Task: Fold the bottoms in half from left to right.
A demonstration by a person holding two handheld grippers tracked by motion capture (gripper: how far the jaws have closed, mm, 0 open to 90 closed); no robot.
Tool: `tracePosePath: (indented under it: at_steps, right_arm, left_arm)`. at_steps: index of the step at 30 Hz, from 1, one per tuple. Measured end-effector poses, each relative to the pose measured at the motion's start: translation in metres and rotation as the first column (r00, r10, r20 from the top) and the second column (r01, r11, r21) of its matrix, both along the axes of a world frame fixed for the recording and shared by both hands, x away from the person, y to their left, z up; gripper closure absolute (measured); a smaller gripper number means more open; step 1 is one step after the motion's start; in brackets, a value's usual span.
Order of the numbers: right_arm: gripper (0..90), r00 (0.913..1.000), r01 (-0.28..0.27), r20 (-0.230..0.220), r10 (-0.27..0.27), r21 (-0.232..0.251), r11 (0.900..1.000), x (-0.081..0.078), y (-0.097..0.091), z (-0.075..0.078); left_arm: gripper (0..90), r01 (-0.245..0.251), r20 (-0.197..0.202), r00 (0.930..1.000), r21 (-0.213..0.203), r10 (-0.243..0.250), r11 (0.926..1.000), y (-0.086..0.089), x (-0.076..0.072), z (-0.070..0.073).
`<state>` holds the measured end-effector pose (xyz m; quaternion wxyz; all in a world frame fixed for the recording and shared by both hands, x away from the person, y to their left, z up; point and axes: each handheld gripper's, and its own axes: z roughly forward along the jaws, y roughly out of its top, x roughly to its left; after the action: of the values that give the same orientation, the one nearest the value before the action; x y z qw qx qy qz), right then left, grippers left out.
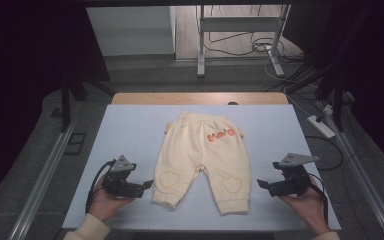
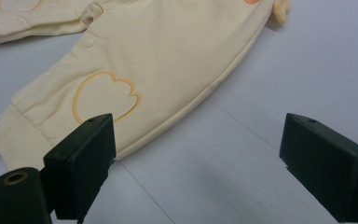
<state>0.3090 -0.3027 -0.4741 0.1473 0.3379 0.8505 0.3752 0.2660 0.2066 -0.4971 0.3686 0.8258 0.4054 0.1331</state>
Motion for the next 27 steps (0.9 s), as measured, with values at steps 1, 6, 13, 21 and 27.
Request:
tracePosePath:
  at_steps: [1,6,13,21,27]
  right_arm:
    - [10.9,1.0,0.0,0.0,0.0,-0.003,1.0,0.0001,0.0004,-0.0007]
    - [10.9,1.0,-0.004,0.002,0.004,-0.012,0.9999,-0.0014,0.0017,-0.0017]
    - [10.9,1.0,-0.002,0.001,0.002,-0.012,0.9999,-0.0015,0.0029,-0.0024]
    - [11.0,0.9999,-0.009,0.005,0.009,-0.016,0.9998,-0.0016,0.0045,-0.0025]
    - [11.1,0.9999,-0.014,0.009,0.014,-0.015,0.9998,-0.0019,0.0073,-0.0018]
  left_arm:
    - [12.1,0.0,0.001,1.0,0.002,0.0,1.0,0.0002,0.0004,-0.0001]
    - [12.1,0.006,-0.003,1.0,-0.008,-0.006,1.0,0.0013,0.0013,-0.0014]
    - [12.1,0.016,-0.01,0.9998,-0.007,-0.016,0.9998,0.0,0.0011,-0.0016]
    - [12.1,0.016,-0.013,0.9998,-0.004,-0.016,0.9999,-0.0015,0.0027,-0.0018]
    - [12.1,0.016,-0.02,0.9997,-0.03,-0.017,0.9994,-0.0029,0.0047,-0.0008]
